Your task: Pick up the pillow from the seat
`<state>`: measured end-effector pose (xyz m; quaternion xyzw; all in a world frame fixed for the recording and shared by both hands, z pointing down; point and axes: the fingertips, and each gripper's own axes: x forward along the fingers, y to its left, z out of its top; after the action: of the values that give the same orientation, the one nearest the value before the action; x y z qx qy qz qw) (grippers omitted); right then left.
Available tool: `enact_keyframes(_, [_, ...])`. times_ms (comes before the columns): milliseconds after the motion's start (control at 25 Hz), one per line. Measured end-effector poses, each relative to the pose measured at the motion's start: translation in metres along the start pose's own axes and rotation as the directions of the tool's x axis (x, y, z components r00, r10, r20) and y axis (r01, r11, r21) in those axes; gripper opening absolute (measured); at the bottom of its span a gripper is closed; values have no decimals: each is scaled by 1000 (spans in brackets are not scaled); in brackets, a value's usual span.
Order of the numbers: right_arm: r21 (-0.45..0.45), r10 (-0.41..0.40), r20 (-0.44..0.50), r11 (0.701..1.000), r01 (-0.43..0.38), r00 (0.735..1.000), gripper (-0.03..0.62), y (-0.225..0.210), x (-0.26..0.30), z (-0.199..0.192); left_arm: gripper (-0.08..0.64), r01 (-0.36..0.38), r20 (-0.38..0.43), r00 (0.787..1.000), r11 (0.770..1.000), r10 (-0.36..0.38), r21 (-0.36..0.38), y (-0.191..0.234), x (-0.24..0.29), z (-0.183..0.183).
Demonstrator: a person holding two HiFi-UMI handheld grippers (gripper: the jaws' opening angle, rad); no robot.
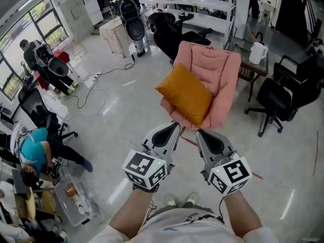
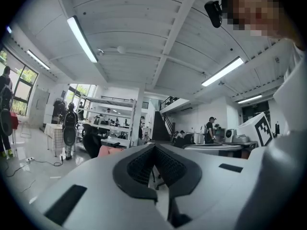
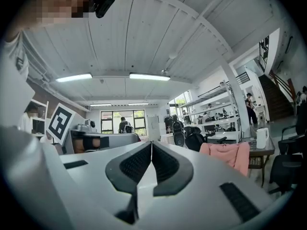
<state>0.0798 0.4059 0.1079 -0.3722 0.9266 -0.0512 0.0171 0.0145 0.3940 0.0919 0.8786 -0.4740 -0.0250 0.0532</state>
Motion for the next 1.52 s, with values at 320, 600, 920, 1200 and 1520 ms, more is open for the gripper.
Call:
enact_keyframes(320, [0,-3,-1,1000,3,1000,18,-30,-3,-11,11,-71,-5,997,997,71,-13,14,19,-4])
enact_keyframes(600, [34,-5,-5,999,5,1000,18,-54,0,-24,11,-108,-15,994,994,108,-14,23,33,-14])
enact_keyframes(920, [39,-12,-43,999,14,999,18,-83,40,-44,11,-112,-32,993,993,110,-38,60,70,-32])
enact_keyframes(1200, [36,-43,-103,998,47,994,18,-118,119,-67,11,-93,-53,995,995,90,-48,134,123,-45])
enact_keyframes(1520, [26,-110,-194,993,117,975,18,-179,239,-114,11,-82,-112,991,994,74,-72,255,203,-78])
